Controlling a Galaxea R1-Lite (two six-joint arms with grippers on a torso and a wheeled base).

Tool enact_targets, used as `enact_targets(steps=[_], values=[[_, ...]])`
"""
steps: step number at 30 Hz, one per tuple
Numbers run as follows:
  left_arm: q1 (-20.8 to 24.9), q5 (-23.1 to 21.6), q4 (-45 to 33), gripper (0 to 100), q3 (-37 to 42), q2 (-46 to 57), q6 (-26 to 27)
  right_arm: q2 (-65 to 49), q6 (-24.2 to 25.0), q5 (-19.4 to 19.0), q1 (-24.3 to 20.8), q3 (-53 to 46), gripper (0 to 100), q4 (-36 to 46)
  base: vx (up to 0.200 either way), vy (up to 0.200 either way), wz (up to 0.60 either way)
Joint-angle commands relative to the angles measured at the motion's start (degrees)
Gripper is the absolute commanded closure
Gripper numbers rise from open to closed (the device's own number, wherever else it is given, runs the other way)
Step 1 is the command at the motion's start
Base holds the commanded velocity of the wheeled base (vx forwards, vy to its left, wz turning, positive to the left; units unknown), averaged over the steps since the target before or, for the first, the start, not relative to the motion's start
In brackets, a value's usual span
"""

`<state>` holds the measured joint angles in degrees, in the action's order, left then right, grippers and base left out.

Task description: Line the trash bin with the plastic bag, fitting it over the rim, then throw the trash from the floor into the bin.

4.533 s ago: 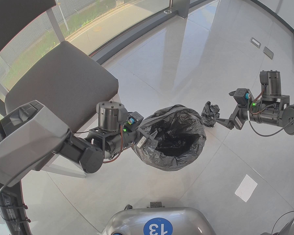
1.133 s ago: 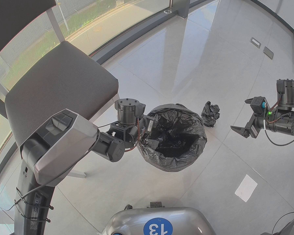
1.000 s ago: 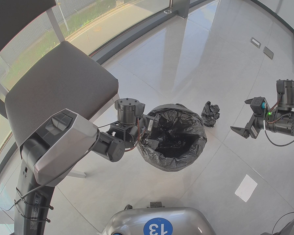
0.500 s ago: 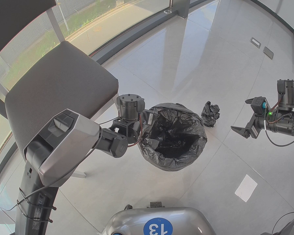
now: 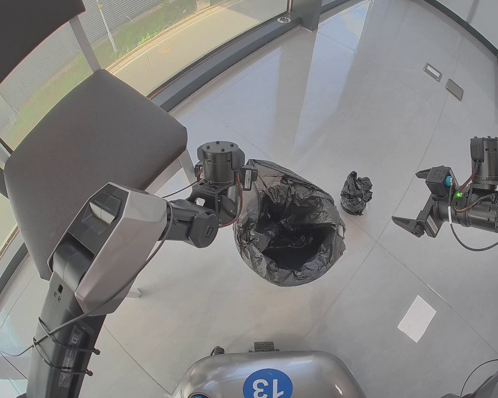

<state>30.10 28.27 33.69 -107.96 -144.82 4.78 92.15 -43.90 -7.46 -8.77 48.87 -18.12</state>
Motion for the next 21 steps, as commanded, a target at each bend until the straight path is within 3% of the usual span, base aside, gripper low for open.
enact_targets(steps=[1,8,15,21], values=[[0.31,-0.06,-1.97,0,2.05,2.71,-0.38,-0.22,-0.05,-0.01,-0.02,0.00,0,0.01,0.000,0.000,0.00],[0.66,-0.41,-2.05,0,5.39,2.35,-1.44,-0.30,-0.13,-0.01,-0.02,0.00,0,0.10,0.000,0.000,0.00],[3.30,-2.25,-2.05,0,12.07,4.11,-6.18,-0.30,-0.13,-0.10,-0.02,-0.18,0,0.27,0.000,0.000,0.00],[2.95,-2.43,-2.14,0,12.33,8.95,-6.62,-0.39,-0.13,-0.10,-0.02,-0.27,0,0.27,0.000,0.000,0.00]])
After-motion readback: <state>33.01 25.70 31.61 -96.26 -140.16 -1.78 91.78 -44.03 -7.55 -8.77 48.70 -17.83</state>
